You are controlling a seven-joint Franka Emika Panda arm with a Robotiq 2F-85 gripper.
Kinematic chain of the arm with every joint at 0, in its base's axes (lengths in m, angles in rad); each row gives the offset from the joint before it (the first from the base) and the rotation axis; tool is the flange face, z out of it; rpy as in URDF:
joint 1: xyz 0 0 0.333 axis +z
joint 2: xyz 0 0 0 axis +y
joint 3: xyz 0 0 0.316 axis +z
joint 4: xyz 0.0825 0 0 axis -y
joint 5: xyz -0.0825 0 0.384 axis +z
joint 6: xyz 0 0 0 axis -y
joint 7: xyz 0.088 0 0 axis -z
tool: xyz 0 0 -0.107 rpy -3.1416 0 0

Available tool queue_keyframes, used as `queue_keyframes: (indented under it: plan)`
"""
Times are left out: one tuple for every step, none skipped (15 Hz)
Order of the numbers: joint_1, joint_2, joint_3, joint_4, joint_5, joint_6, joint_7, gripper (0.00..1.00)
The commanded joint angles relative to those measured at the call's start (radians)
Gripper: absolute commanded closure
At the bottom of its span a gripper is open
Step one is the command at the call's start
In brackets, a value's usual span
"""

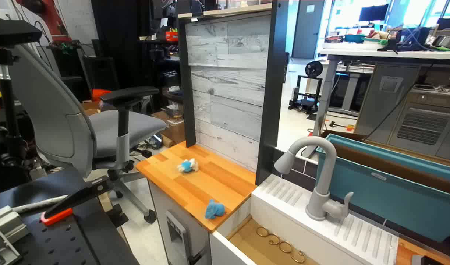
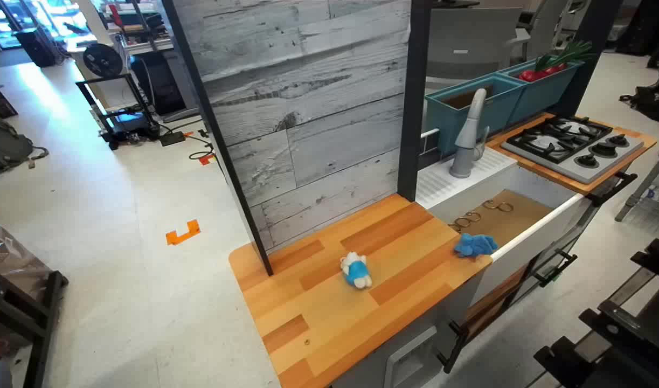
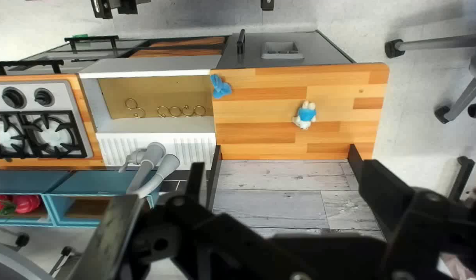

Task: Move the white toy to the right

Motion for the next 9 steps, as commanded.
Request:
queue_keyframes:
  plan:
    - [0.017,0.003,-0.015,0.003,-0.009,-0.003,0.007,0.00]
    - [0.017,0.003,-0.015,0.004,-0.009,-0.003,0.007,0.00]
    - [0.017,0.003,-0.015,0.005,-0.009,-0.003,0.007,0.00]
    - [0.017,0.003,-0.015,0.005,-0.009,-0.003,0.007,0.00]
    - [0.017,0.003,-0.015,0.005,-0.009,-0.003,0.007,0.00]
    - [0.017,0.003,-0.015,0.005,-0.009,-0.003,0.007,0.00]
    - [0.017,0.003,-0.015,0.005,-0.009,-0.003,0.007,0.00]
    - [0.017,0.003,-0.015,0.005,-0.009,-0.003,0.007,0.00]
    - [0.017,0.003,-0.015,0.005,-0.009,-0.003,0.007,0.00]
